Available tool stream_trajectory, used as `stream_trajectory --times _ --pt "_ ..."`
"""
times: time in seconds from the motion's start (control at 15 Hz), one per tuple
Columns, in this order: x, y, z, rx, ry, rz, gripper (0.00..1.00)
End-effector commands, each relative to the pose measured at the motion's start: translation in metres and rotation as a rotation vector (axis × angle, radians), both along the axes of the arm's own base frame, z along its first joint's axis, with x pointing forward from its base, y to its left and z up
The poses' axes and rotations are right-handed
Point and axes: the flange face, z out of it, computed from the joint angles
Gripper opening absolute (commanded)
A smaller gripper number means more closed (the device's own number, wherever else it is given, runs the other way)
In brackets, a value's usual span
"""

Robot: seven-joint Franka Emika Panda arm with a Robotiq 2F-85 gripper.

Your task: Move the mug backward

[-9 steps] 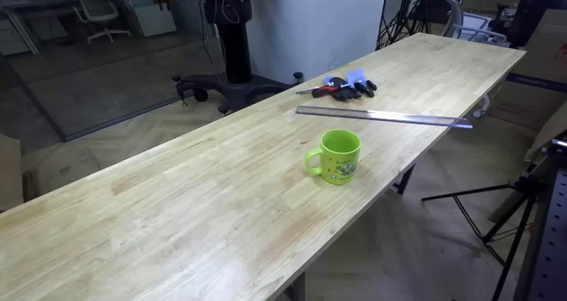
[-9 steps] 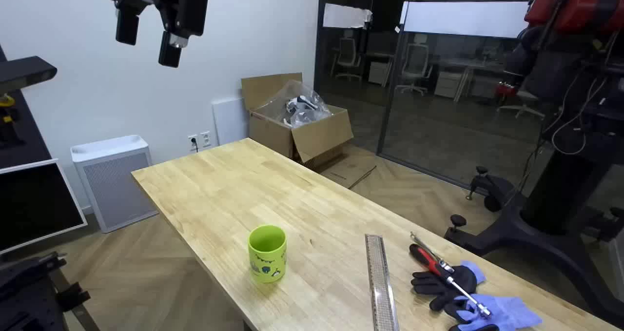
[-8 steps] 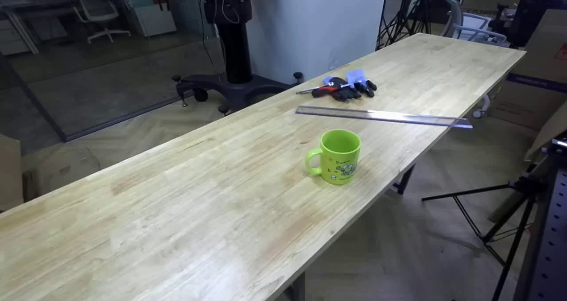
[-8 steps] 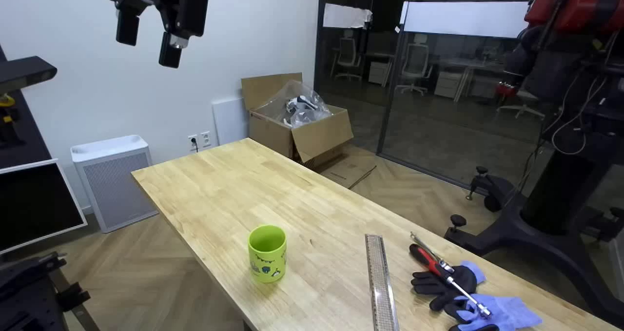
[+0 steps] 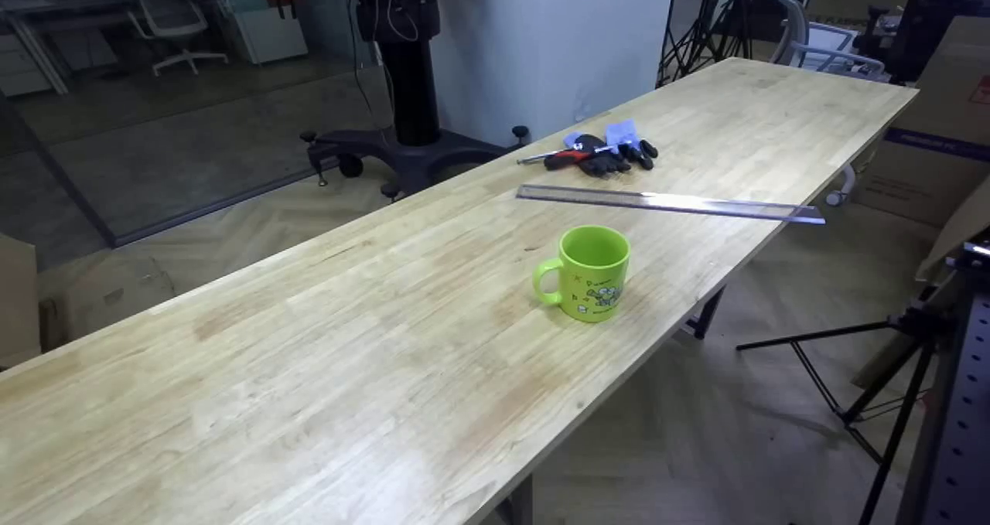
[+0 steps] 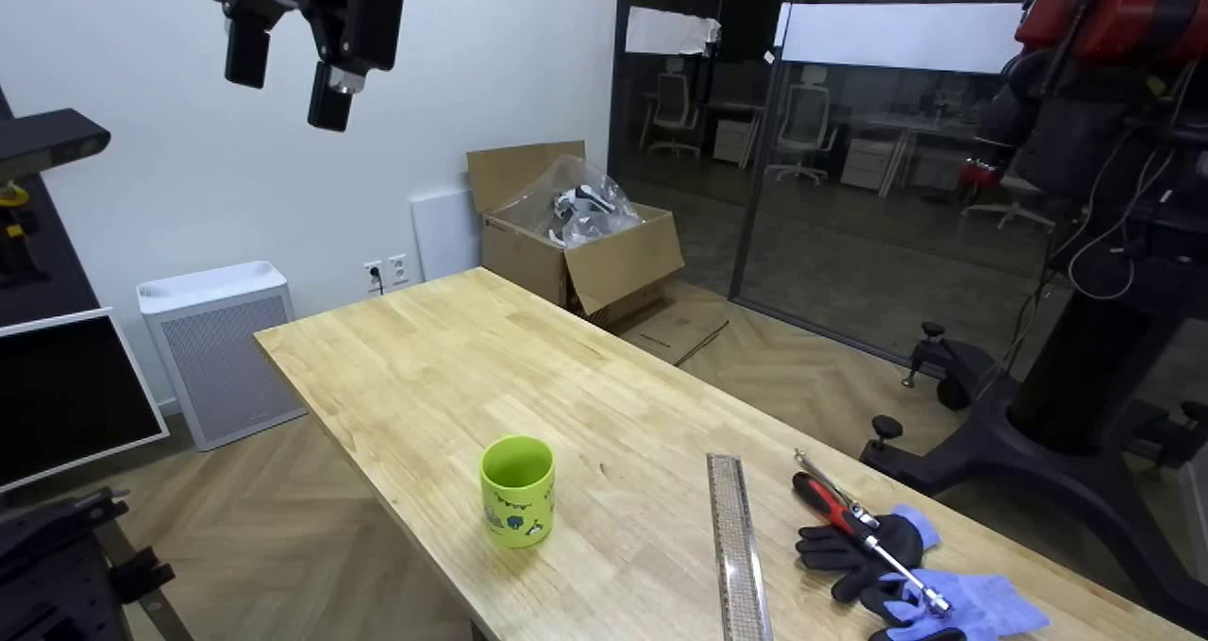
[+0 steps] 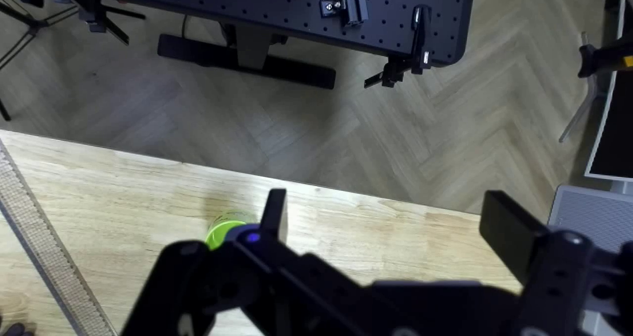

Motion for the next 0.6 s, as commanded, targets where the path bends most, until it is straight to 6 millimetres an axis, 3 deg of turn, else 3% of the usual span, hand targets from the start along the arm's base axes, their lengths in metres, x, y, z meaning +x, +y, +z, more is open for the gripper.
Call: stream_trajectory --times 0.0,0.33,0.53 --pt "0.0 0.0 0.0 0.0 0.001 0.0 1.0" --pt "0.0 0.0 0.0 0.0 0.001 0.0 1.0" --pt "0.026 -0.019 -0.007 -0.031 -0.1 -0.093 1.0"
